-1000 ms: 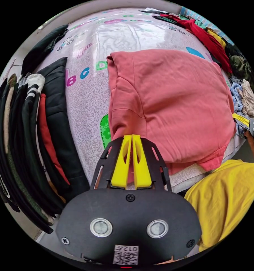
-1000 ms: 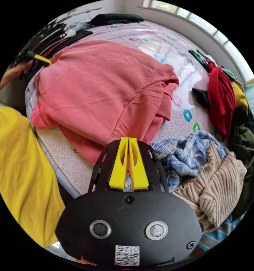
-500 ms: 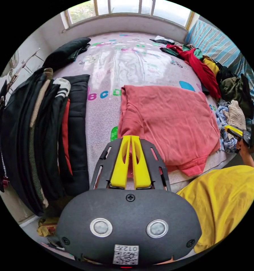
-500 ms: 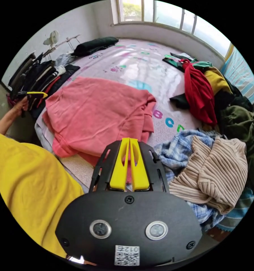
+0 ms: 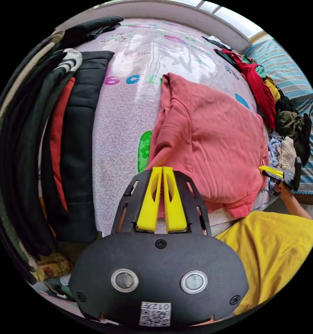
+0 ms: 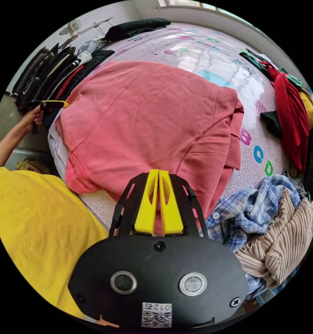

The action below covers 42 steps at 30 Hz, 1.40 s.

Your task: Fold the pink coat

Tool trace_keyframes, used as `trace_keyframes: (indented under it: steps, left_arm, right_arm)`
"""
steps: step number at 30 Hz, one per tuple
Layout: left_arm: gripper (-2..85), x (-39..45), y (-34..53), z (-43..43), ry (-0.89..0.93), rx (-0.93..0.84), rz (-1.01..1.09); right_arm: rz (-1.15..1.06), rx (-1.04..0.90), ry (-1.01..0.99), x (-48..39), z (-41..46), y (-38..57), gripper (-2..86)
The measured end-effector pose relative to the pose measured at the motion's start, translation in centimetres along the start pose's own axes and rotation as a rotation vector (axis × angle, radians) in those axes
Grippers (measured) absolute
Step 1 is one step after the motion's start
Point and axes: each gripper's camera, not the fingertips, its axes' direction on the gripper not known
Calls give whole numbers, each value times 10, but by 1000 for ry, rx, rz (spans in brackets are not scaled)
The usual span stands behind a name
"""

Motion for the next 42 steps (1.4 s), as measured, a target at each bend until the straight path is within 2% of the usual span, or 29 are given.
trace_keyframes:
  steps: [2,5,9,14,18,21,24,28,33,38,42]
  left_arm:
    - [26,-8,9,-5,-37,23,-51]
    - [93,-24,28,-16,-74,104,-167]
    - [138,-43,33,-3,138,104,-173]
    - [128,-55,22,34,228,62,-156]
    - [89,-62,22,58,152,48,-119]
    - [60,-67,27,71,165,15,-68]
    - [40,-66,33,83,172,9,-20]
    - [15,-79,40,96,199,53,-63]
    - [4,-88,45,108,240,79,-72]
    - [2,-92,43,118,247,75,-64]
    - [2,-97,42,127,265,78,-62]
  right_arm:
    - [-34,-20,8,4,16,-12,0]
    - [-22,-22,-2,13,37,-26,0]
    - [-12,-19,3,19,62,-41,0]
    - [-55,-51,37,25,101,-70,0]
    - [-68,-83,39,32,126,-91,1]
    - [-84,-108,68,34,142,-111,2]
    - [-160,1,138,24,139,-137,5]
    - [-385,105,46,-5,142,-209,12]
    - [-671,104,-108,-60,170,-312,37]
    - [-1105,-39,-83,-143,229,-401,77]
    - [-1355,-211,-24,-181,277,-435,92]
